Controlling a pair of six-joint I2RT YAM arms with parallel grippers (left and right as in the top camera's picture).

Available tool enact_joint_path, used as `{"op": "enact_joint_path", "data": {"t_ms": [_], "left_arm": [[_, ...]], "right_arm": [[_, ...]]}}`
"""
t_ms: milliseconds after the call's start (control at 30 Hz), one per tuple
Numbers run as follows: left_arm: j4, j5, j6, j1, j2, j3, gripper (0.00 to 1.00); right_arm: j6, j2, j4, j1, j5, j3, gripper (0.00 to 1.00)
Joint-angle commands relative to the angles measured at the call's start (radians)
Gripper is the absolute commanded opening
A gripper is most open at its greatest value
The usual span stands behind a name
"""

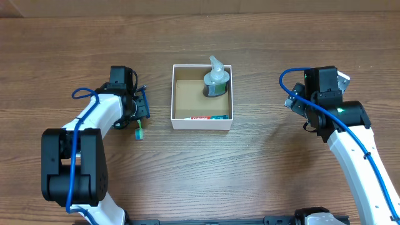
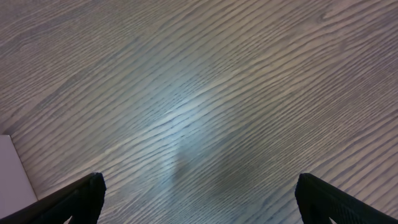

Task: Pack container
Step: 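Reach the left gripper to the green toothbrush and grasp it, then carry the toothbrush into the box and release it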

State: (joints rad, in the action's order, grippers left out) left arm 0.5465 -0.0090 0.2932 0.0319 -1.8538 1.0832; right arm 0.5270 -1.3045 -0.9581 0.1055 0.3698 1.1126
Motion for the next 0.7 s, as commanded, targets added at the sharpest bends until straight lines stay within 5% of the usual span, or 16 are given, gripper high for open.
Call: {"op": "enact_joint_path", "data": {"t_ms": [0, 667], "left_arm": [[0.041, -0.002, 0.008, -0.005, -0.020, 0.075, 0.06], [0.502, 0.002, 0.017, 0.066, -0.020, 0.613, 0.04]], "right_arm": [[0.004, 0.012, 0.006, 0.000, 0.007, 0.011, 1.00], [0.004, 0.012, 0.006, 0.000, 0.007, 0.011, 1.00]]}}
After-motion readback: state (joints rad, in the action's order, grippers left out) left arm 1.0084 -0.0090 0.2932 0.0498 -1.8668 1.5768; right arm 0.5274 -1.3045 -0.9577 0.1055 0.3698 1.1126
